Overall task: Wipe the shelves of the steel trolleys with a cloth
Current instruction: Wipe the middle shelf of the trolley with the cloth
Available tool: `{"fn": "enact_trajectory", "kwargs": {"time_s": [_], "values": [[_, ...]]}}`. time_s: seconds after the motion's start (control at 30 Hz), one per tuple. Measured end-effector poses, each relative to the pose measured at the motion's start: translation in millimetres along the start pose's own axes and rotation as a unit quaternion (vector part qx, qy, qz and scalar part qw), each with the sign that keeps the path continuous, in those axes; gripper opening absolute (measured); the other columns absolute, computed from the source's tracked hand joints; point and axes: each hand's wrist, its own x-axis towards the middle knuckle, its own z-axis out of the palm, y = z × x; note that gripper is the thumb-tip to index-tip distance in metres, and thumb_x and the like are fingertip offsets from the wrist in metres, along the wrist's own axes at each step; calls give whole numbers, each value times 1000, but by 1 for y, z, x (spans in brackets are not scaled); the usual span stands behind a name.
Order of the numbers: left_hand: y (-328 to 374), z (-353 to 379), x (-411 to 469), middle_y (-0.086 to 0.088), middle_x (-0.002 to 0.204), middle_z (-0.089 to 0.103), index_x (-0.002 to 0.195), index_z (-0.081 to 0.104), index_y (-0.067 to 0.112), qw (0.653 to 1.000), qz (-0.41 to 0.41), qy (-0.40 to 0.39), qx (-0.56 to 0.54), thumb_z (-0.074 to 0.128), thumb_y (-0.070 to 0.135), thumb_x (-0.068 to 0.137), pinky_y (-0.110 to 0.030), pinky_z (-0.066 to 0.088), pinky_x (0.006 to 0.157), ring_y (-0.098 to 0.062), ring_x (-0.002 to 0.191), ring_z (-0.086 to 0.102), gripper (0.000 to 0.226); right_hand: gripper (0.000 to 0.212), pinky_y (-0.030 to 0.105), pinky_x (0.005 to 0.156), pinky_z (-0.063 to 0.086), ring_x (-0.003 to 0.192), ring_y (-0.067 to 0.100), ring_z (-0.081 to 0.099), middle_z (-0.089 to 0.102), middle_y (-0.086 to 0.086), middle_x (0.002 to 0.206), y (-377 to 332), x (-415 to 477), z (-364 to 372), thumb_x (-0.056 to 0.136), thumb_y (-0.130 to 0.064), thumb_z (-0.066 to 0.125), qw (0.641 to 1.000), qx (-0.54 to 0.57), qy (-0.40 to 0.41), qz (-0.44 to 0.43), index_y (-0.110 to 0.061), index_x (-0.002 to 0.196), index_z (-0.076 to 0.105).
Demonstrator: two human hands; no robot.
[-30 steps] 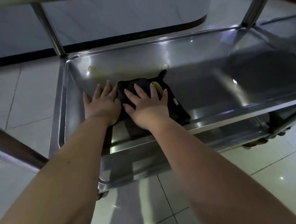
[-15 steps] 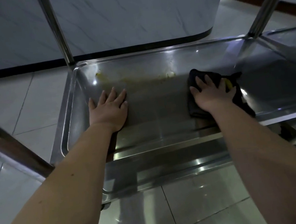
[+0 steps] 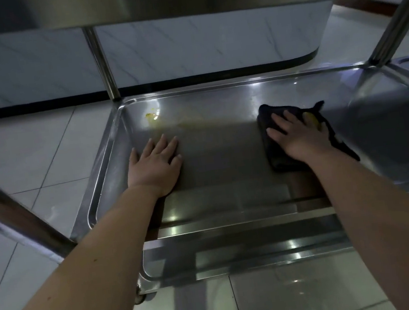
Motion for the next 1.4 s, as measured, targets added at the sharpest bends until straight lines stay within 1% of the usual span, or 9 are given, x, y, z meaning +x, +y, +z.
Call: {"fn": "enact_trajectory", "kwargs": {"time_s": [0.23, 0.53, 0.7, 0.77, 0.9, 1.0, 1.1, 1.27, 1.4], "values": [[2, -4, 28, 9, 163, 10, 153, 14, 40, 1000, 3, -5, 5, 21, 45, 102, -41, 5, 120, -19, 150, 7, 52, 58, 60, 116, -1, 150, 29, -5, -1, -13, 164, -1, 0, -2, 96, -65, 18, 1000, -8, 12, 5, -50, 152, 6], [-4, 2, 50, 9, 163, 7, 151, 8, 46, 999, 3, -12, 29, 13, 52, 100, -52, -1, 118, -17, 150, 1, 52, 58, 64, 114, -2, 150, 30, -7, -4, -13, 164, 3, 17, -5, 97, -65, 16, 1000, -22, -12, -1, -51, 151, 4], [1, 0, 52, 9, 163, 7, 152, 9, 45, 1000, -4, -1, 30, 15, 50, 101, -53, 0, 118, -18, 150, 2, 52, 62, 70, 111, -2, 149, 37, -9, -5, -6, 165, -35, 39, -7, 98, -63, 16, 998, -14, -8, 55, -42, 154, 3], [2, 0, 52, 9, 163, 6, 152, 9, 43, 999, -6, -4, 33, 15, 49, 101, -53, 0, 118, -18, 150, 2, 52, 62, 72, 110, -2, 148, 39, -9, -5, -7, 165, -83, 36, 1, 98, -62, 17, 1000, -10, -17, 13, -40, 155, 4], [0, 0, 53, 10, 163, 2, 154, 6, 36, 999, -24, -3, 34, 16, 47, 101, -52, -1, 118, -15, 150, 0, 55, 59, 68, 111, -4, 149, 33, -7, 2, -12, 164, -172, 5, 28, 97, -63, 19, 984, -10, -13, -180, -45, 153, 13], [-2, 0, 54, 12, 163, 1, 154, 4, 38, 999, -28, -4, 23, 15, 49, 101, -50, -2, 119, -13, 149, -2, 55, 58, 64, 114, -3, 150, 28, -5, 4, -15, 163, -172, 10, 28, 96, -66, 19, 979, -3, -27, -202, -48, 151, 14], [-3, 1, 54, 13, 163, 5, 152, 9, 43, 1000, -16, 6, 14, 18, 53, 100, -50, -2, 118, -13, 149, 0, 54, 58, 61, 114, 2, 150, 25, 2, 5, -16, 163, -129, 33, 15, 95, -67, 22, 986, 0, -17, -167, -50, 151, 16], [-4, 4, 56, 13, 162, 7, 152, 12, 44, 1000, -15, 17, 10, 18, 54, 99, -52, -1, 118, -13, 149, 2, 54, 62, 62, 115, 4, 150, 28, 2, 3, -12, 164, -25, 65, -9, 95, -68, 24, 1000, 10, -3, -12, -46, 152, 14], [-2, 5, 55, 12, 163, 6, 152, 12, 42, 1000, -12, 20, 9, 18, 52, 99, -54, -2, 118, -15, 149, 2, 54, 61, 68, 112, -3, 149, 35, -5, -1, -8, 165, -34, 67, -6, 98, -62, 19, 996, 10, 10, 90, -42, 154, 8]]}}
